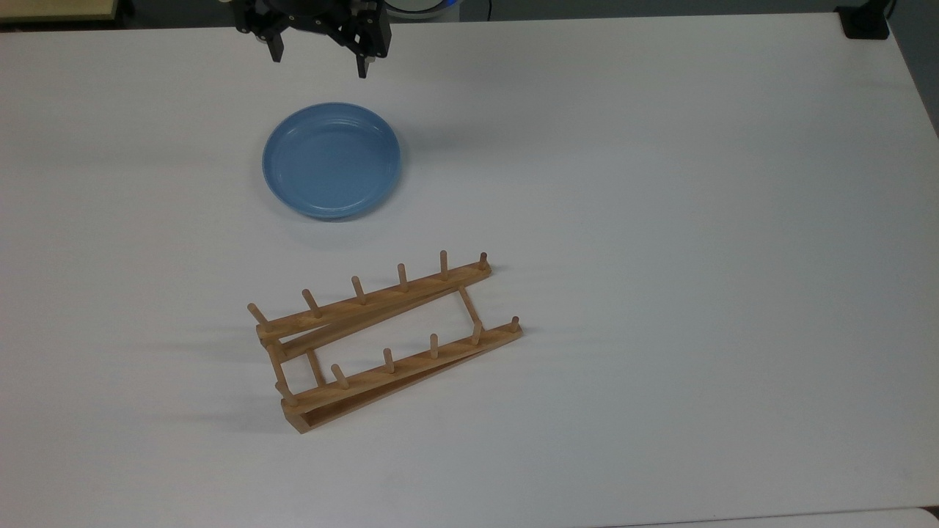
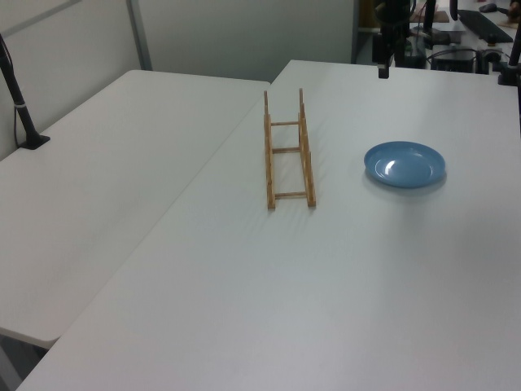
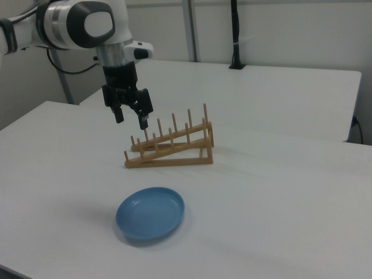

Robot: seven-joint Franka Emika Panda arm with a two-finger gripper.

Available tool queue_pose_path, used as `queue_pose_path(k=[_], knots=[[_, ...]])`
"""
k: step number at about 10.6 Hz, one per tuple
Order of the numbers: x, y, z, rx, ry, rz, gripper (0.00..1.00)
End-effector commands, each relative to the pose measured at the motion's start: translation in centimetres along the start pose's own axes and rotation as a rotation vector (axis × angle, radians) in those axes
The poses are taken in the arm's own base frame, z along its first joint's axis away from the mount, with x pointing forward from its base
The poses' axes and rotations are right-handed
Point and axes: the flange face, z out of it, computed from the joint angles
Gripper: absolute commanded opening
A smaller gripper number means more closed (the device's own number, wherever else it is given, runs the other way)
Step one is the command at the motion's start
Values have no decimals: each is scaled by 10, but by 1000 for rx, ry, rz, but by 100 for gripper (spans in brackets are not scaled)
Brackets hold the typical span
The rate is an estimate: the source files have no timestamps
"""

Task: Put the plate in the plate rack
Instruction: 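Move the gripper over the blue plate's rim and lower it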

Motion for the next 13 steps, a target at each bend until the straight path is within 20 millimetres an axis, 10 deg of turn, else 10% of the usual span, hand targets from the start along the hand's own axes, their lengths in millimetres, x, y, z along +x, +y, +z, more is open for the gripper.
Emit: queue_pose_path(k=[1, 6, 13], knots=[[6, 0, 8, 16, -1, -90, 100], [12, 3, 23, 69, -28, -100, 100], [39, 114, 139, 230, -105, -419, 86]])
